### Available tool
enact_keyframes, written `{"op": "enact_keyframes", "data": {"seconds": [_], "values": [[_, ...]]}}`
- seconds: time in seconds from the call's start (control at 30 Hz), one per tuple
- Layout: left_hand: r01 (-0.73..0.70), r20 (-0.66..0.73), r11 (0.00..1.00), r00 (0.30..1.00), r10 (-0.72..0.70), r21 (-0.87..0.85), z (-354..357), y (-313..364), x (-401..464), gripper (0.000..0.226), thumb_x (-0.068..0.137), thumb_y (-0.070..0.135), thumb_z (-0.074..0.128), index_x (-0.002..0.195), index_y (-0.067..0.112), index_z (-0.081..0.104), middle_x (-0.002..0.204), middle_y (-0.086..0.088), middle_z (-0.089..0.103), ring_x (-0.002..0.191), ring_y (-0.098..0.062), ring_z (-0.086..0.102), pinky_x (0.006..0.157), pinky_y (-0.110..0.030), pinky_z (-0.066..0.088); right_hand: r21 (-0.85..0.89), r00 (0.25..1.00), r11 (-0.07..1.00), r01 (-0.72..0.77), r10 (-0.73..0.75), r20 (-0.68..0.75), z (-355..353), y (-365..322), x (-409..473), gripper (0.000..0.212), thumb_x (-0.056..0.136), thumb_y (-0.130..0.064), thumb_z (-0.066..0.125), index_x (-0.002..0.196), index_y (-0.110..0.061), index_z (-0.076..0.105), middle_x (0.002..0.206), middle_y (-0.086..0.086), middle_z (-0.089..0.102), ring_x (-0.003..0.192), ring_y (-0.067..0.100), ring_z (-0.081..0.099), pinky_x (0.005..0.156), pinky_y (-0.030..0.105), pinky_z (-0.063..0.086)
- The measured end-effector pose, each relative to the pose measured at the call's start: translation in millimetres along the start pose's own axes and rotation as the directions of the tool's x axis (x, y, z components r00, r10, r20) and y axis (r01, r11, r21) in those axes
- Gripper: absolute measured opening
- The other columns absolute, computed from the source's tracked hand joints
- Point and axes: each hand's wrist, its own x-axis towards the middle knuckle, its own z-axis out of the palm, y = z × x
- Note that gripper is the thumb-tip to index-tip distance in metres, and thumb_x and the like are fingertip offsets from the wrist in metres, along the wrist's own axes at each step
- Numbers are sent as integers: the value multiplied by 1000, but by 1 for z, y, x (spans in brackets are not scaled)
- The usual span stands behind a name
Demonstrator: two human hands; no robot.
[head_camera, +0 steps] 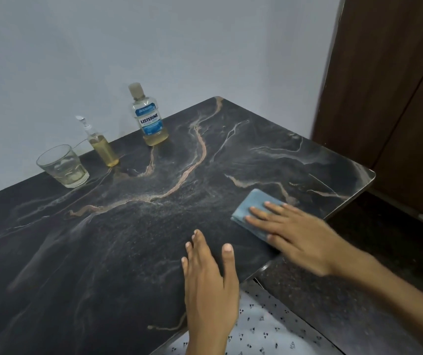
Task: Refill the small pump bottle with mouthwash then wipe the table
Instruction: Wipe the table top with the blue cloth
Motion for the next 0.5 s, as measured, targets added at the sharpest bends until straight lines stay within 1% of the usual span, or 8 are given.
{"op": "enact_keyframes", "data": {"seconds": [0.07, 0.13, 0.23, 0.3, 0.4, 0.43, 0.5], "values": [[-4, 10, 1000, 1000, 4, -7, 4, 4, 1, 73, 88, 63, 16, 148, 31, -10, 158, 11, -7, 133, 1, -18, 118, -36, 1, -9, 996, 996, -86, 86, 9, -13, 28, -15, 48, 93, -47, 7, 140, -50, -3, 150, -26, -4, 141, -4, -11, 111, 16, -15], [0, 28, 1000, 1000, 1, -14, 8, 8, 2, 73, 88, 63, 17, 148, 33, -10, 158, 11, -7, 138, -4, -17, 118, -37, 4, -26, 984, 984, -178, 178, 1, -26, 62, -16, 45, 98, -44, 10, 141, -46, -1, 152, -22, 0, 142, 1, -6, 113, 21, -6], [18, 57, 999, 998, -16, -29, 13, 16, 2, 73, 86, 65, 17, 148, 37, -11, 158, 12, -7, 144, -12, -14, 117, -40, 7, -62, 946, 944, -325, 325, -3, -39, 108, 13, 47, 103, -32, 20, 149, -34, 9, 158, -10, 8, 145, 11, 3, 115, 29, 1], [14, 69, 1000, 998, -12, -28, 16, 21, 2, 73, 85, 66, 17, 148, 38, -10, 158, 13, -7, 144, -12, -13, 117, -40, 7, -93, 920, 916, -389, 391, -5, -40, 118, 48, 48, 104, -28, 21, 151, -30, 12, 159, -5, 9, 146, 18, 5, 116, 33, 3], [14, 73, 1000, 997, -12, -28, 21, 28, 2, 75, 82, 67, 16, 147, 39, -9, 158, 14, -6, 144, -11, -13, 117, -39, 8, -114, 919, 912, -393, 393, -25, -33, 104, 93, 49, 104, -29, 21, 152, -29, 13, 159, -4, 9, 146, 21, 7, 117, 35, 3], [17, 69, 999, 998, -15, -29, 22, 30, 3, 76, 81, 67, 16, 147, 39, -9, 158, 14, -5, 144, -11, -13, 117, -39, 8, -122, 931, 924, -363, 363, -25, -28, 94, 101, 50, 103, -29, 22, 152, -29, 13, 159, -4, 10, 146, 21, 7, 117, 35, 3], [16, 56, 1000, 998, -15, -27, 24, 33, 5, 76, 80, 68, 16, 147, 40, -8, 158, 15, -1, 144, -11, -11, 117, -39, 10, -141, 968, 958, -251, 251, -19, -17, 71, 99, 51, 103, -30, 23, 152, -30, 12, 159, -5, 10, 146, 21, 7, 118, 35, 3]]}}
